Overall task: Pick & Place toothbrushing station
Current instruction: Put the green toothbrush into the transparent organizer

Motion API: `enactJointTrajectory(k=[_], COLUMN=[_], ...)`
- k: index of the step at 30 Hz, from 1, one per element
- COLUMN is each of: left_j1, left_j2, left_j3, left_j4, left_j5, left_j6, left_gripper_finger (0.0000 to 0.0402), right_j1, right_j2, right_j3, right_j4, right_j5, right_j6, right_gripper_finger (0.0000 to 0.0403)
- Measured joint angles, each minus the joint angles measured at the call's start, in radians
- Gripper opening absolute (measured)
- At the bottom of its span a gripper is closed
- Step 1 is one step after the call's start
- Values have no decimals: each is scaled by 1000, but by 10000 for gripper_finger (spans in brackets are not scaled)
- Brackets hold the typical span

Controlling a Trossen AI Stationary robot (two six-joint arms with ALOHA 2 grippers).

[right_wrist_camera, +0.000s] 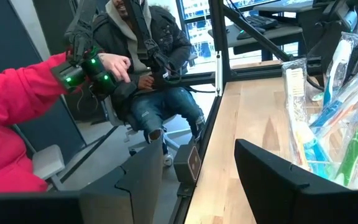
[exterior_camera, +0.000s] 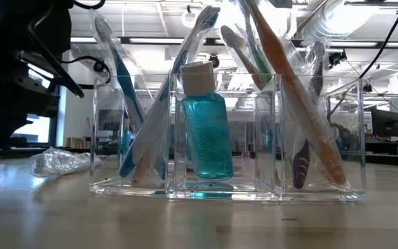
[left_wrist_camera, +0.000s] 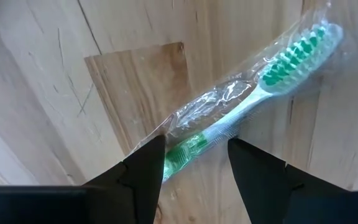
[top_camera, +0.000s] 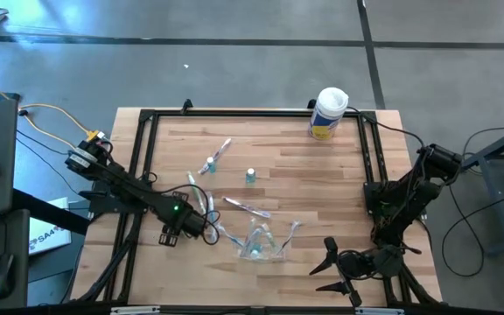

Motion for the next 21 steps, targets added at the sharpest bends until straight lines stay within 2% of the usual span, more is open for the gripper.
enactJointTrajectory(k=[3, 10, 14, 21], left_j1=[0, 6, 5, 6], left_j2=[1, -1, -1, -1], left_j3=[0, -35, -51, -54], left_j4=[3, 41, 63, 69], left_j5=[9, 7, -12, 1], left_j6=[21, -107, -142, -66], left_gripper_finger=[170, 129, 125, 124], right_j1=[0, 0, -2, -3], right_j2=[0, 0, 0, 0], right_j3=[0, 0, 0, 0], right_j4=[1, 4, 4, 6], right_j5=[0, 1, 1, 2], right_j6=[0, 0, 0, 0], right_gripper_finger=[193, 193, 193, 193])
